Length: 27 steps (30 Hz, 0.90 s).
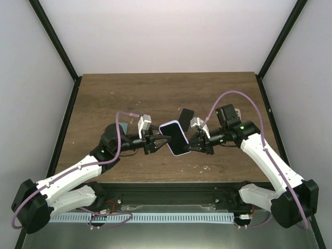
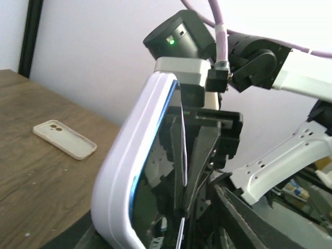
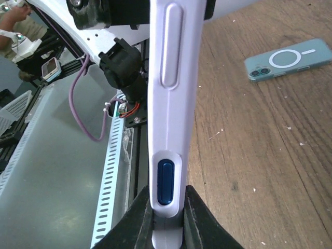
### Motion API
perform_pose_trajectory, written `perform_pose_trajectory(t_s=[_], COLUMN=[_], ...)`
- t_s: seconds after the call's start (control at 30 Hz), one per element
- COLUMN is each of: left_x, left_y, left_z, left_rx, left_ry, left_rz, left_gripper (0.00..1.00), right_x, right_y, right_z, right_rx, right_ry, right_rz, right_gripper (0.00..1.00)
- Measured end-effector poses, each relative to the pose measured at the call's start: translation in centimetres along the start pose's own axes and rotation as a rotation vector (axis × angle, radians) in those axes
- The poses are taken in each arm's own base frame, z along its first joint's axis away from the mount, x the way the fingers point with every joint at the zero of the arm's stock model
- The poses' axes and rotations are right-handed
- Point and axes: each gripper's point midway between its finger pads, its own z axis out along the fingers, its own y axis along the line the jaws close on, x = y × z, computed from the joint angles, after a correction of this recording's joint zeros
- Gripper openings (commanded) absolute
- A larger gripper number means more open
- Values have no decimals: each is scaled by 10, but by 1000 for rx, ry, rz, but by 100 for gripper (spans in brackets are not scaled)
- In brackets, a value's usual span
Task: Take the phone out of the phone case
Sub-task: Pick up the phone at the center of the board, then remove the phone case from the phone.
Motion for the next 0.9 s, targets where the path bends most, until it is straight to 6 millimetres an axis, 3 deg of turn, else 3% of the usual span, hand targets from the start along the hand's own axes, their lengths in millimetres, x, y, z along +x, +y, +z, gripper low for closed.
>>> perform_pose_trajectory(t_s=[0.2, 0.47, 0.5, 0.63, 0.73, 0.9], left_x=[-5, -6, -6, -7, -4, -11], left_y=[-5, -14, -14, -16, -15, -16], left_z=[12, 20, 20, 19, 20, 18], left_rx=[59, 136, 138, 135, 120, 147], left_ry=[17, 37, 37, 37, 78, 163], left_rz=[-16, -35, -35, -35, -56, -92], left_gripper=[20, 2, 0, 0, 0, 0], right_x=[0, -2, -3, -4, -7, -18], right_y=[5, 12, 13, 15, 17, 37], right_z=[0, -2, -2, -2, -4, -15], right_rx=[-24, -57, -60, -62, -64, -59], right_ry=[-8, -25, -28, -31, -35, -49], right_rz=[10, 30, 26, 24, -7, -131], right_gripper=[1, 2, 5, 41, 60, 64])
